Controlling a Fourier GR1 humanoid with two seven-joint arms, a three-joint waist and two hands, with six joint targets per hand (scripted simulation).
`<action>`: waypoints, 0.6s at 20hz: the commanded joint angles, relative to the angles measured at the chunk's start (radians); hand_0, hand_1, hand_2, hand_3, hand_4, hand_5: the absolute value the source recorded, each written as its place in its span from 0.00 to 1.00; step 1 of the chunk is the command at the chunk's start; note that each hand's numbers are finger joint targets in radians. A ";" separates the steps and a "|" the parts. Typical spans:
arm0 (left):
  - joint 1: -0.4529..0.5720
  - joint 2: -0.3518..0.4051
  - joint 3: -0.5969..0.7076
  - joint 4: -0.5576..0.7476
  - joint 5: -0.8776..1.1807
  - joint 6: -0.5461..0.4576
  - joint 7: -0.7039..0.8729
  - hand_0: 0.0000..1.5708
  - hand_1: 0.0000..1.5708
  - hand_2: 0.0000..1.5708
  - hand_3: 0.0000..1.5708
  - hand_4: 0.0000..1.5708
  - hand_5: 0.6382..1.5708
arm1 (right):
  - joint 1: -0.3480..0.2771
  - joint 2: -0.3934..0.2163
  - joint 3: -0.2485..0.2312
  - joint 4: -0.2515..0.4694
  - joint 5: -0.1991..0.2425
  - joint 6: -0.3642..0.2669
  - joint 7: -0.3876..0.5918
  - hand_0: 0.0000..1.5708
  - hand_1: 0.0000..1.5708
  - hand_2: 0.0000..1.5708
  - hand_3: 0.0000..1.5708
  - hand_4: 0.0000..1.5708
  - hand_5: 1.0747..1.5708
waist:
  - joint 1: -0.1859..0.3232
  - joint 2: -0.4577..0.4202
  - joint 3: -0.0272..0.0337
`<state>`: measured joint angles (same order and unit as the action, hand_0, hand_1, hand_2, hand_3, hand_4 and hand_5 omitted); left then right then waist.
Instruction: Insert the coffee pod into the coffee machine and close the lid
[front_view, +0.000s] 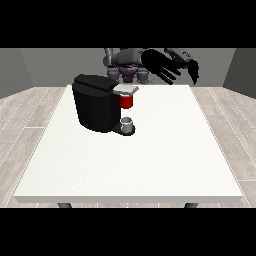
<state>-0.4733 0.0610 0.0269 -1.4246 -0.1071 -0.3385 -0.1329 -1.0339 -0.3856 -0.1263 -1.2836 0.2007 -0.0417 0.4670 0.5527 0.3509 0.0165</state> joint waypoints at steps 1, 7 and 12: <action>-0.055 -0.013 -0.009 -0.013 -0.008 0.016 0.021 0.00 0.00 0.00 0.00 0.21 1.00 | -0.067 0.079 0.030 0.007 -0.019 -0.018 -0.120 0.00 0.00 0.00 0.00 0.00 1.00 | 0.030 0.056 -0.0162; -0.114 0.016 0.017 -0.044 0.039 -0.023 0.095 0.00 0.00 0.00 0.00 0.22 1.00 | -0.161 0.068 0.000 0.142 -0.025 -0.008 -0.202 0.00 0.00 0.00 0.00 0.06 1.00 | 0.018 0.067 -0.0167; 0.007 -0.028 -0.045 -0.053 -0.022 0.017 0.033 0.00 0.00 0.00 0.00 0.16 1.00 | -0.151 0.159 0.035 0.177 -0.017 -0.044 -0.258 0.00 0.00 0.00 0.00 0.00 1.00 | -0.010 0.008 -0.0170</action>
<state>-0.5053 0.0445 0.0103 -1.4692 -0.1087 -0.3245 -0.0818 -1.1514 -0.2600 -0.0959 -1.1492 0.1813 -0.0676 0.2427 0.5458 0.3760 0.0006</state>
